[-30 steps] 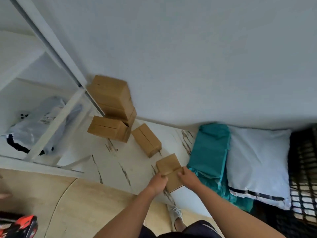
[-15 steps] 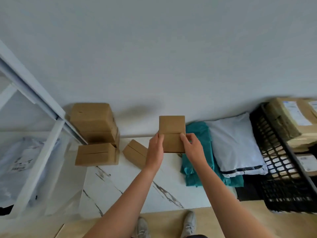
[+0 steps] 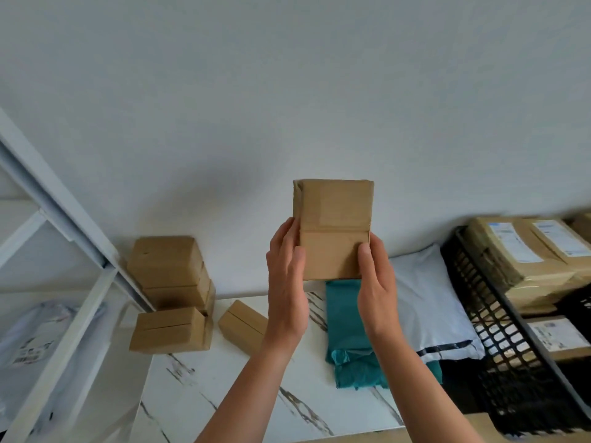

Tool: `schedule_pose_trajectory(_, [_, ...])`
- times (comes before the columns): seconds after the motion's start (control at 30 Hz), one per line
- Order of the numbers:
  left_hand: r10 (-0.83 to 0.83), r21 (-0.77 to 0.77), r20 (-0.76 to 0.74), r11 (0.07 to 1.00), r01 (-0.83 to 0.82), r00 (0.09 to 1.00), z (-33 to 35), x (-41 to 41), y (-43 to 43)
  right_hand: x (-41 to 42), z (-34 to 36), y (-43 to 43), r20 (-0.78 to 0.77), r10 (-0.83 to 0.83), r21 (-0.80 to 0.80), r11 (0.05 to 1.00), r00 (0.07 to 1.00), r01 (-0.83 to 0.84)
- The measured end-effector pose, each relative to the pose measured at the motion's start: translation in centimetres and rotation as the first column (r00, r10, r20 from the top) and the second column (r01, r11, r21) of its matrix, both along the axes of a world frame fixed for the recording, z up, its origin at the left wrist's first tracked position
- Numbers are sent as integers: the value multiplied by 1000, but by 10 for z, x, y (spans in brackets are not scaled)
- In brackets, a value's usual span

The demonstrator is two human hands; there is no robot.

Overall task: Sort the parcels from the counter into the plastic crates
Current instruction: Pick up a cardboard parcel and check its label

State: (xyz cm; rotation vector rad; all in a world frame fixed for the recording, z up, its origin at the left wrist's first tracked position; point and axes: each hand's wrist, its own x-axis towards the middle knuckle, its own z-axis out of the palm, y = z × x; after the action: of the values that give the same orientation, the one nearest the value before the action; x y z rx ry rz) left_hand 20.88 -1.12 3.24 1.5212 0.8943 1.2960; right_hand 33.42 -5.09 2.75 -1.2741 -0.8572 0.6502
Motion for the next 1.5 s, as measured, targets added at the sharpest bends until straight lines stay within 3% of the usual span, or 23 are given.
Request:
schedule_pose_trajectory(0.1, [63,321,-200,947,4,978,11,8,-16,16,2,0,-370,57,-5,998,927,-64])
schedule_pose_trajectory(0.2, [116,511,-313,857,64,943,17,23,-34,28,1,-3,-353,36,-27,998,935,-49])
schedule_pose_trajectory(0.33, [138,533,-301,845,46,944,13,27,-36,27,8,-1,-339,34,34,999,940,-24])
schedule_pose_trajectory(0.4, [106,392,-198,920,-21,975,10,24,-29,21,17,1,-336,66,38,998,940,-57])
schedule_pose_trajectory(0.47, [71,74,137,994,-81,988,8,21,-20,9,28,-1,-79,90,9,996,993,-90])
schedule_pose_trajectory(0.5, [87,-70,327,995,-68,941,5,18,-14,1,32,-2,71,98,14,995,993,-100])
schedule_pose_trajectory(0.6, [136,-289,607,955,59,783,-7,10,2,-20,29,2,347,84,27,995,934,-99])
schedule_pose_trajectory(0.7, [141,-419,774,845,332,617,-20,5,19,-35,26,7,600,47,22,997,799,-76])
schedule_pose_trajectory(0.77, [178,-470,803,776,421,568,-22,1,27,-44,26,9,714,12,55,996,700,-73])
schedule_pose_trajectory(0.83, [188,-484,795,770,415,577,-18,0,31,-48,26,10,755,-4,78,993,656,-83])
schedule_pose_trajectory(0.9, [207,-494,759,801,338,618,-15,1,34,-40,26,14,677,56,40,993,734,-113])
schedule_pose_trajectory(1.0, [208,-471,588,874,121,781,-3,1,34,-20,35,17,340,110,-35,994,934,-104])
schedule_pose_trajectory(1.1, [182,-406,397,914,-5,900,4,0,35,2,38,25,86,68,-37,997,994,-65])
schedule_pose_trajectory(1.27, [175,-171,110,973,-155,978,13,0,38,28,45,25,117,121,-13,993,986,-120])
schedule_pose_trajectory(1.5, [-20,-80,149,996,32,989,44,5,33,29,64,26,83,219,95,969,972,-226])
